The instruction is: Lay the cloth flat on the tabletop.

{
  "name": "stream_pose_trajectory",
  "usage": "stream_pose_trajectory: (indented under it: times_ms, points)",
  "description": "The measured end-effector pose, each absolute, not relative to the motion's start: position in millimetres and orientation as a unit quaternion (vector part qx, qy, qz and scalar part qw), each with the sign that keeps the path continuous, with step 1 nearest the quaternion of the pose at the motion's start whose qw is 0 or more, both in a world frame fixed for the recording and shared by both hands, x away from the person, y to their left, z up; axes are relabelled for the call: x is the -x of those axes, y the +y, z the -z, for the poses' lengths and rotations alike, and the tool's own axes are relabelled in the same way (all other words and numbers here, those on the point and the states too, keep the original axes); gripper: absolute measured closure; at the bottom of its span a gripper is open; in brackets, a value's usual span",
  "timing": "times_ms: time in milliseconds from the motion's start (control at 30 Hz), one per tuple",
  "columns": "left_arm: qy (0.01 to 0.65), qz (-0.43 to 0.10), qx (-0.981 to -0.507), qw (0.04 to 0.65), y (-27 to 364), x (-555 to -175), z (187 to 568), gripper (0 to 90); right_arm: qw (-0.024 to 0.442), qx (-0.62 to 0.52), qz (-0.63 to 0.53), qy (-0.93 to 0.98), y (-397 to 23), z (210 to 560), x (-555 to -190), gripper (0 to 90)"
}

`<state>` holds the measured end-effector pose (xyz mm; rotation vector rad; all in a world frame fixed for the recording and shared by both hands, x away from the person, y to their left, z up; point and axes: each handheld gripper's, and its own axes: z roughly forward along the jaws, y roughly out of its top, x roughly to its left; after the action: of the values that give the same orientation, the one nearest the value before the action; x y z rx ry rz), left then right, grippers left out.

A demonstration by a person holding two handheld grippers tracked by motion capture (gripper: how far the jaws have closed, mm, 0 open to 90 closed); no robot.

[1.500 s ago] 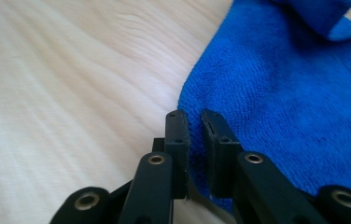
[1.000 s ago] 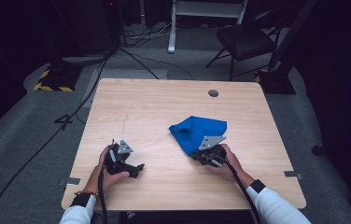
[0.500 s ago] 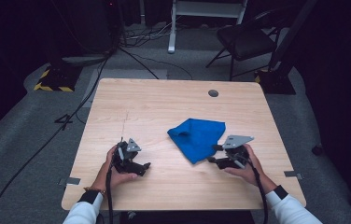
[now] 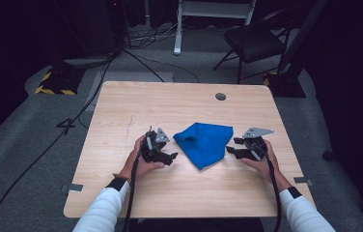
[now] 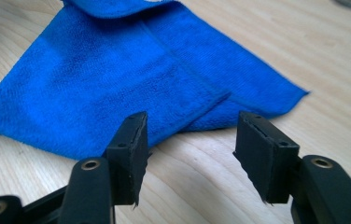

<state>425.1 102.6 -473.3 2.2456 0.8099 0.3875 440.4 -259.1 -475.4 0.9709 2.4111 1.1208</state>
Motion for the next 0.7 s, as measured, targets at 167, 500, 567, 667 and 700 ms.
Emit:
stream_pose_trajectory:
  times_ms: [167, 500, 567, 667, 700]
  points:
    - [0.303, -0.157, -0.864, 0.371, 88, -441, 466, 20.6, 0.148, -0.332, -0.399, 0.842, -247, 478, -444, 44.4]
    - [0.298, -0.175, -0.861, 0.373, 68, -465, 467, 30.5, 0.137, -0.323, -0.367, 0.861, -228, 492, -444, 52.4]
    - [0.302, -0.178, -0.857, 0.378, 69, -469, 465, 40.6, 0.138, -0.316, -0.359, 0.867, -226, 494, -442, 59.0]
    - [0.303, -0.185, -0.85, 0.388, 74, -474, 463, 60.4, 0.137, -0.303, -0.358, 0.873, -225, 493, -440, 72.7]
    - [0.303, -0.182, -0.851, 0.389, 76, -476, 463, 64.2, 0.135, -0.299, -0.359, 0.874, -225, 493, -439, 76.3]
